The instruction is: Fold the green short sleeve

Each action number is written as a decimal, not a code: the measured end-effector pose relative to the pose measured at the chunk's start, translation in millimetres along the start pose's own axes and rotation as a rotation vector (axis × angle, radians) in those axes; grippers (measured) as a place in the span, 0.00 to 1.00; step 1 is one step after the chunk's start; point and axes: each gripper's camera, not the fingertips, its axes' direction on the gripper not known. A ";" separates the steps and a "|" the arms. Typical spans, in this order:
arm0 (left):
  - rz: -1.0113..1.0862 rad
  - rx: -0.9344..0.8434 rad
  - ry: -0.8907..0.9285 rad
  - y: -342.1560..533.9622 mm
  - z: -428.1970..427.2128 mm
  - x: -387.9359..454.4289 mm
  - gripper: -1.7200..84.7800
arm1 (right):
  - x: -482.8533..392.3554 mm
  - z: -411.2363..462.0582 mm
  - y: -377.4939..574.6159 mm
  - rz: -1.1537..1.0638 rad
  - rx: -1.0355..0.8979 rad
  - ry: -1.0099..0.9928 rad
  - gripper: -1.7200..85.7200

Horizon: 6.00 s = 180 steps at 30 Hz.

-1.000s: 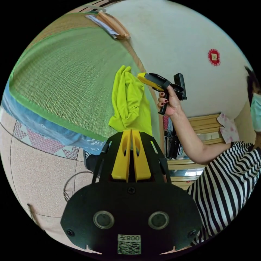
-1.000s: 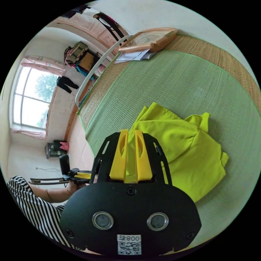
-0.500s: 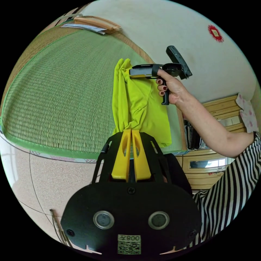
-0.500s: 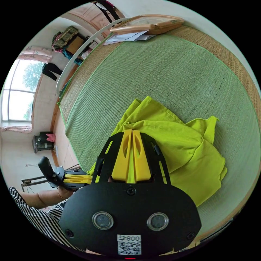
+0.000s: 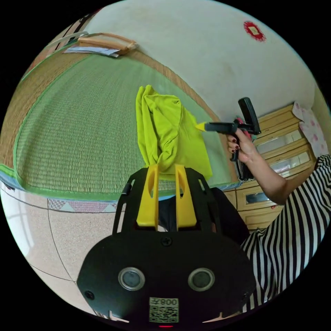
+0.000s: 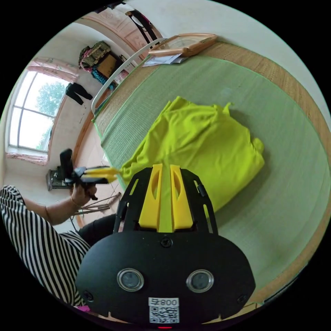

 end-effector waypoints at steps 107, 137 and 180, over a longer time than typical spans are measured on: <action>-0.120 -0.290 0.499 -45.2 154.4 86.3 0.03 | 299.7 279.9 238.5 0.585 0.245 -0.912 0.13; -0.581 0.049 0.667 88.1 50.8 -92.1 0.13 | 287.4 296.9 200.9 0.489 0.273 -0.962 0.04; -0.438 0.209 0.733 112.4 -33.8 -97.6 0.03 | 259.8 355.0 407.2 0.450 0.386 -0.934 0.04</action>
